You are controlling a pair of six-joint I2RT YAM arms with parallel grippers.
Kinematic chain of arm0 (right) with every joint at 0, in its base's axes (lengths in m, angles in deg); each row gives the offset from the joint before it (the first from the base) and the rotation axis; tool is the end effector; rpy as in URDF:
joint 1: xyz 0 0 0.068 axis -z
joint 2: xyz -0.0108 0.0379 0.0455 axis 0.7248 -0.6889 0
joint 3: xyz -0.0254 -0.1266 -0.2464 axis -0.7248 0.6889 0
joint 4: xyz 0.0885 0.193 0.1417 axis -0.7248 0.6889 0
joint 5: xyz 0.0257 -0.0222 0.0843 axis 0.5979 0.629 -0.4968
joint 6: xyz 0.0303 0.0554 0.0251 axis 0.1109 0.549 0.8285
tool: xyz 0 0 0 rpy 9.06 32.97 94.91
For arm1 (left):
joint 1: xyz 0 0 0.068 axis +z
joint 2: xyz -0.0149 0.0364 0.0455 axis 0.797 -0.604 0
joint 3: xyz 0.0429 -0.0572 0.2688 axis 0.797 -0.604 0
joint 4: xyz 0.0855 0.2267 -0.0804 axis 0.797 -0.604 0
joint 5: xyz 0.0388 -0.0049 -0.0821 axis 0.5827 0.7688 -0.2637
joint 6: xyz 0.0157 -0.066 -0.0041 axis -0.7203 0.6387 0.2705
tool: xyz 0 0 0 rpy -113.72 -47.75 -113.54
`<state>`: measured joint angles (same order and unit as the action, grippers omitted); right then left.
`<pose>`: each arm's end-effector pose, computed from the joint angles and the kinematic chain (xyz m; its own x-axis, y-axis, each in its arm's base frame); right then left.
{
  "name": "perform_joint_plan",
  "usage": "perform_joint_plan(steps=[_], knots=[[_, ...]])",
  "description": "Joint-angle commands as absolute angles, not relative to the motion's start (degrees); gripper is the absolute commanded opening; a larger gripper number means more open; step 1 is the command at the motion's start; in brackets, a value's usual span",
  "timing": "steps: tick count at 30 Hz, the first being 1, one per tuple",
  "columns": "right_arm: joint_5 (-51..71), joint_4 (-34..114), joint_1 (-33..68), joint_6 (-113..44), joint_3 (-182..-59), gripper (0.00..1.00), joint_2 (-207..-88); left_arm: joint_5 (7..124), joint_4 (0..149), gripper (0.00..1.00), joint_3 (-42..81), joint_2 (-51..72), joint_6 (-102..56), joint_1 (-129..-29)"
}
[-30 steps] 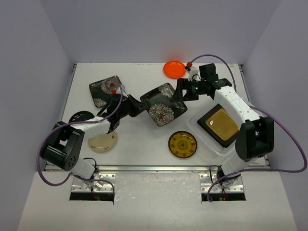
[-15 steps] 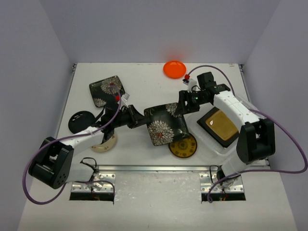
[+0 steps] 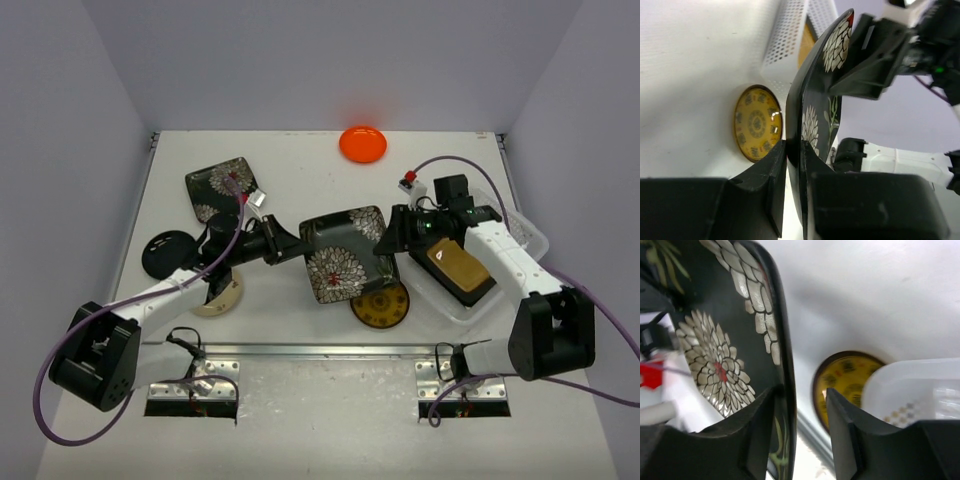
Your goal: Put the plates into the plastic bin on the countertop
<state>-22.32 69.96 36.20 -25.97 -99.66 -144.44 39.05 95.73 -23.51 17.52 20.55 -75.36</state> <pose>0.2647 0.0833 0.2421 -0.9046 0.0410 -0.4242 -0.2744 0.7056 0.6533 0.2261 -0.1273 0.2278 -0.8142 -0.3910 -0.4291 0.2695 0.4001 -0.8759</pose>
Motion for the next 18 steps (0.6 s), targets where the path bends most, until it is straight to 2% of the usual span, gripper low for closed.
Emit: perform_joint_plan(steps=[1, 3, 4, 5, 6, 8, 9, 11, 12, 14, 18], knots=[[-38.9, 58.0, 36.0, -21.6, -94.4, 0.42, -141.5, 31.2, 112.2, 0.00, -21.6, 21.2, 25.3, -75.5], [-41.2, 57.0, 36.0, -21.0, -93.7, 0.31, -140.5, 30.5, 112.9, 0.00, -21.6, 21.4, 25.7, -75.5], [-41.0, 57.0, 36.0, -20.8, -93.6, 0.14, -139.8, 30.2, 113.1, 0.01, -21.6, 21.5, 25.8, -75.5], [-40.4, 57.2, 36.0, -20.6, -93.6, 0.00, -139.4, 30.2, 112.9, 0.05, -21.4, 21.6, 25.7, -75.5], [-38.2, 57.5, 36.2, -19.8, -93.4, 0.00, -138.5, 30.5, 111.3, 0.15, -20.8, 21.8, 24.8, -75.5], [-31.1, 58.9, 37.7, -18.1, -93.0, 0.00, -135.5, 33.3, 102.9, 0.51, -18.6, 22.8, 20.3, -75.5], [-29.1, 59.9, 40.2, -17.4, -92.6, 0.00, -134.4, 39.6, 89.9, 0.59, -14.9, 24.1, 14.2, -75.5], [-26.0, 62.0, 44.6, -14.9, -91.5, 0.00, -130.8, 50.4, 76.0, 1.00, -10.6, 25.8, 8.8, -75.5], [-25.6, 62.4, 49.3, -13.9, -90.1, 0.00, -129.4, 59.2, 66.8, 1.00, -8.0, 27.4, 5.8, -75.3], [-22.9, 64.4, 54.3, -11.3, -88.8, 0.00, -125.1, 67.5, 60.3, 1.00, -6.4, 29.8, 3.9, -75.3], [-16.9, 67.1, 64.9, -7.1, -87.4, 0.00, -118.7, 72.9, 54.6, 1.00, -6.2, 34.9, 1.1, -75.2]])
